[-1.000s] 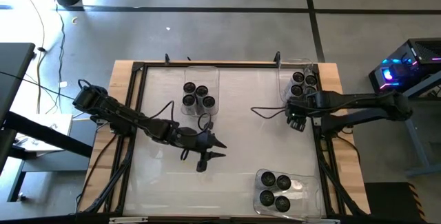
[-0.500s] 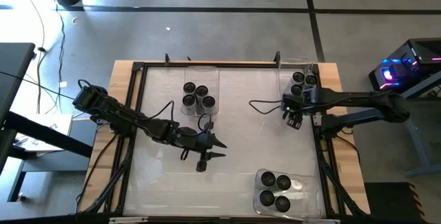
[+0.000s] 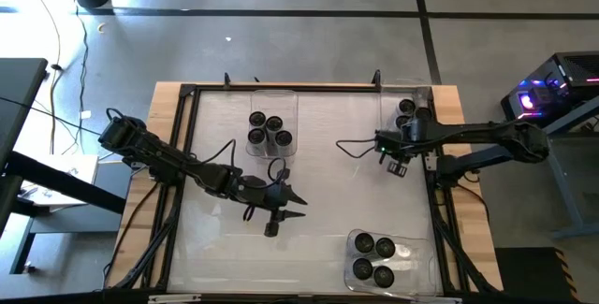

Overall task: Sort soda cans
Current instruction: Move the transparent bins to the top center of the table

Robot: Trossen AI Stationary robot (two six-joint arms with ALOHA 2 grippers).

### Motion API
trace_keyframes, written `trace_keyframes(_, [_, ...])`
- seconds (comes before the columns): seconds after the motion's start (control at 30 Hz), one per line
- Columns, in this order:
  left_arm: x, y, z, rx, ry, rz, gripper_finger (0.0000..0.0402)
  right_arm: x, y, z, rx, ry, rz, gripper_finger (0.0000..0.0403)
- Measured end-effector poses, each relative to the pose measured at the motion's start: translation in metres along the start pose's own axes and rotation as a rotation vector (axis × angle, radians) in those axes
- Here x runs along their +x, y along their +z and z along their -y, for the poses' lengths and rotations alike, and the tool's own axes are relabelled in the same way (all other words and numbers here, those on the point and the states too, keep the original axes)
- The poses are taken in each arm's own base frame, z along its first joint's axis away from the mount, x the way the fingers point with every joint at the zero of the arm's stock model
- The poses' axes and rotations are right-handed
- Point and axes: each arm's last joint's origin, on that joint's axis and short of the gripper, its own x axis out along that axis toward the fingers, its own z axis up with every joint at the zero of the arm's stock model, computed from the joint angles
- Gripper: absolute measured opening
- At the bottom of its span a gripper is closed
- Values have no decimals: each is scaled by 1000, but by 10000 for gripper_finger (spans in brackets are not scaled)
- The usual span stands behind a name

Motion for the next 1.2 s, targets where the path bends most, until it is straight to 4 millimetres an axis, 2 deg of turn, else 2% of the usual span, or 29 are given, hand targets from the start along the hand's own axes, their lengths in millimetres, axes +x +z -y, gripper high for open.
trace_keyframes(0.1, [0,0,0,-3,0,0,135,0,1,-1,6,19,15,21])
trace_keyframes(0.17, [0,0,0,-11,0,0,135,-1,2,-3,-7,28,25,6])
trace_keyframes(0.5, [0,-1,0,-45,1,-7,135,-28,21,-16,-35,190,180,3])
trace_keyframes(0.63, [-5,-2,1,-60,2,-44,135,-30,29,-25,-56,199,238,2])
trace_keyframes(0.73, [-17,1,2,-81,23,-72,135,-29,37,-33,-73,199,256,2])
trace_keyframes(0.9, [-49,11,7,-96,127,-81,135,-25,57,-50,-139,176,262,1])
trace_keyframes(1.2, [-108,23,21,-101,260,-28,135,-36,109,-86,-302,183,318,1])
